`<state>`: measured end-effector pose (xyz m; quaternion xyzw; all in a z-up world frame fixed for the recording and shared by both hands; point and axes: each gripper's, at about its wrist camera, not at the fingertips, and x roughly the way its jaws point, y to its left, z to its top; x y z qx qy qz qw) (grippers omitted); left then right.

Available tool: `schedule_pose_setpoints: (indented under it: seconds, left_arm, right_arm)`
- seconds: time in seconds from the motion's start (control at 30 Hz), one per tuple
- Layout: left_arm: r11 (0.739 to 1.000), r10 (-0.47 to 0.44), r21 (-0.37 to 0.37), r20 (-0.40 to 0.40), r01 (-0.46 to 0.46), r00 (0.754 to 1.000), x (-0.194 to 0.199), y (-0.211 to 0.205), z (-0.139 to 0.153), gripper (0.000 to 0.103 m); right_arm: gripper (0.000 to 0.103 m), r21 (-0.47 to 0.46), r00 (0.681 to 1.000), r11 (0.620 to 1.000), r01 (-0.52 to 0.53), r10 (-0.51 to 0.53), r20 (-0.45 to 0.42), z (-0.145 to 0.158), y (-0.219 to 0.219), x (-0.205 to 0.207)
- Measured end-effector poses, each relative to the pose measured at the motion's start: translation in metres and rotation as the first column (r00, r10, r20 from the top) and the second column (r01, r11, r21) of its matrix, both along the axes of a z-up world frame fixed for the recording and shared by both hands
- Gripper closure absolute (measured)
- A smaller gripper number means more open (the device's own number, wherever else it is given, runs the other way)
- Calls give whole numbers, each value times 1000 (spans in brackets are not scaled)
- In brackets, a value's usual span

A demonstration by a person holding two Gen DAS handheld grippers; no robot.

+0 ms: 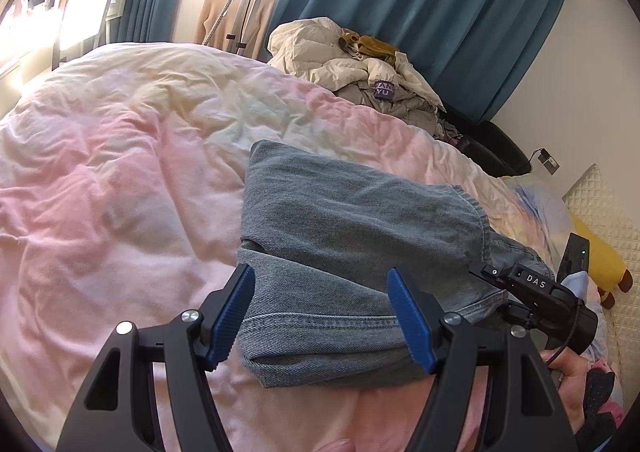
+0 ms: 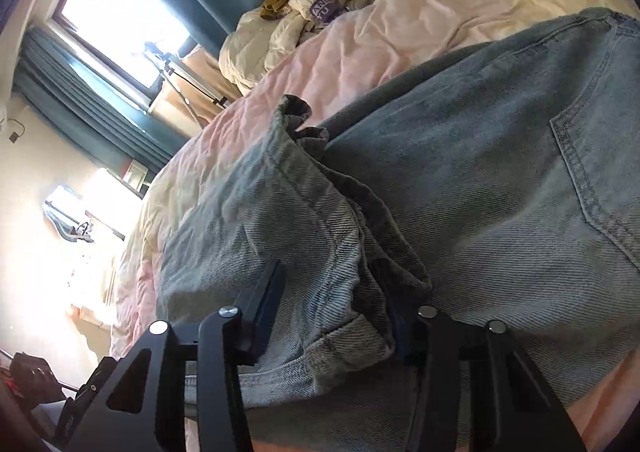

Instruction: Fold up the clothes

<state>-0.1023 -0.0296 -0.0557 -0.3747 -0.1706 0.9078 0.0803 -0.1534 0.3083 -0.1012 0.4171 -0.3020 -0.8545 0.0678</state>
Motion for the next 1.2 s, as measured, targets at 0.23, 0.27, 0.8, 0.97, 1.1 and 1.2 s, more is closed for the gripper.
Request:
schedule_pose_setpoints:
  seconds: [0.23,0.27,0.8,0.97,1.1,1.2]
  left_arm:
    - [999,3,-38,-9,-3,1000,-6,1,0,32]
    - [999,7,-42,-8,-7,1000,-8,0,-1,32]
    - [994,52,-102,80,-44,995,-21,-6,-26,32]
    - [996,53,-79,87,-46,995,-17,-8,-26,32]
    - [996,43,-84,86,-36,995,-17,-5,-26,32]
    - [996,37,-90,89,-28,995,-18,-3,-27,32]
  right_arm:
    - [94,31,989,999,29,-24,-145,46,-6,31]
    - [95,48,987,998,42,-34,-154,53,-5,37]
    - [89,73,992,993,87,-93,81,8,18,35]
    - [50,-6,992,992,126,-126,9,21,38,38]
    - [45,-92,991,987,131,-128,45,8,57,20]
    - [45,-145,995,988,51,-39,88,-7,55,-1]
